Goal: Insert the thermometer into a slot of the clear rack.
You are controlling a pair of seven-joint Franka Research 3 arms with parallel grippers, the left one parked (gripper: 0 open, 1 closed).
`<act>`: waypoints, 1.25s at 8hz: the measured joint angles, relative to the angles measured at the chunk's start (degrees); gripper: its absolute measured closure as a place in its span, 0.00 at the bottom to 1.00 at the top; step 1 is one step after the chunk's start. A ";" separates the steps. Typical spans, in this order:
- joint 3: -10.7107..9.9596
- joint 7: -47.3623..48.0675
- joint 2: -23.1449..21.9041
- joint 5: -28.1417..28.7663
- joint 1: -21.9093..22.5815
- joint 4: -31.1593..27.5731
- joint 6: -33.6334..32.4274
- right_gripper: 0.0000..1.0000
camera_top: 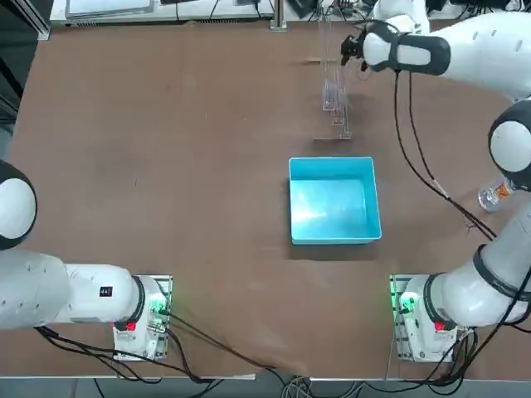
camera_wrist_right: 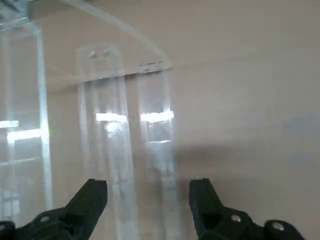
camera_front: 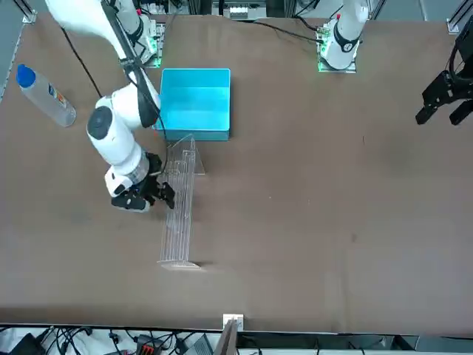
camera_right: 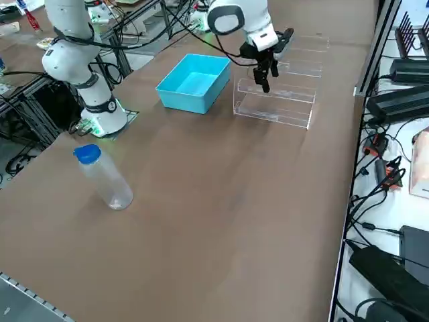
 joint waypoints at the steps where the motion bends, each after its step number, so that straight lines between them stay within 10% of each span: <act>1: -0.15 -2.95 -1.65 0.00 -2.42 0.14 -2.83 0.00; 10: -0.84 -19.73 -14.07 -0.01 -14.90 20.56 -48.61 0.00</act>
